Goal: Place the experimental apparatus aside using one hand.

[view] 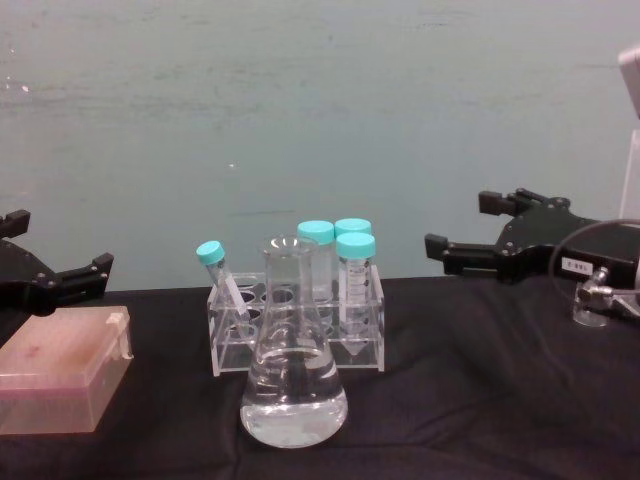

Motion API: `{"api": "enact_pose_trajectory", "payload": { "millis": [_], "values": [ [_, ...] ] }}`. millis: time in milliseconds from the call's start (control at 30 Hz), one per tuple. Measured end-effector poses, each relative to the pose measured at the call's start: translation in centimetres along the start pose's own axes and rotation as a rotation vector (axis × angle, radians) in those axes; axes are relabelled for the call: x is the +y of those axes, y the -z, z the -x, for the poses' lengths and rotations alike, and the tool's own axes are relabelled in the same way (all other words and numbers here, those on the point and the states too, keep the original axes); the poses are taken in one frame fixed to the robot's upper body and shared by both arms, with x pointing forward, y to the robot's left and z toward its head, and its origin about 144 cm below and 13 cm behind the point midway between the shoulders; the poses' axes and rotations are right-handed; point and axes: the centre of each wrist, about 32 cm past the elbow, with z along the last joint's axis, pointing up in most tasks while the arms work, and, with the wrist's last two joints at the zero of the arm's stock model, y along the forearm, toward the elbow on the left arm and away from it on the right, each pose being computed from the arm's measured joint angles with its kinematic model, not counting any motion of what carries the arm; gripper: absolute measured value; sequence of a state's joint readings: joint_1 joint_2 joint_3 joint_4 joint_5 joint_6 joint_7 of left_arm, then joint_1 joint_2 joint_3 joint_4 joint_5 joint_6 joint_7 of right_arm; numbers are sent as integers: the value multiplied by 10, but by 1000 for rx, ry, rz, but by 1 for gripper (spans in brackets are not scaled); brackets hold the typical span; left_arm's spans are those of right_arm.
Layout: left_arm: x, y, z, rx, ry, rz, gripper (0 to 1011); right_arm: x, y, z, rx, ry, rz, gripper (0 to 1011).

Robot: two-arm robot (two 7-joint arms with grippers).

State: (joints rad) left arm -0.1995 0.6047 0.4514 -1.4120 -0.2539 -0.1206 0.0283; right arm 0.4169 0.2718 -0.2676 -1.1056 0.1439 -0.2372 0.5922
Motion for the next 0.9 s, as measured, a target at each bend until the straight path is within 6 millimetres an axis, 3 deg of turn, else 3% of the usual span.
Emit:
{"api": "enact_pose_trajectory", "payload": {
  "millis": [900],
  "values": [
    [0, 0, 0, 0, 0, 0, 1000, 20, -3, -10, 67, -284, -24, 1003]
  ]
}}
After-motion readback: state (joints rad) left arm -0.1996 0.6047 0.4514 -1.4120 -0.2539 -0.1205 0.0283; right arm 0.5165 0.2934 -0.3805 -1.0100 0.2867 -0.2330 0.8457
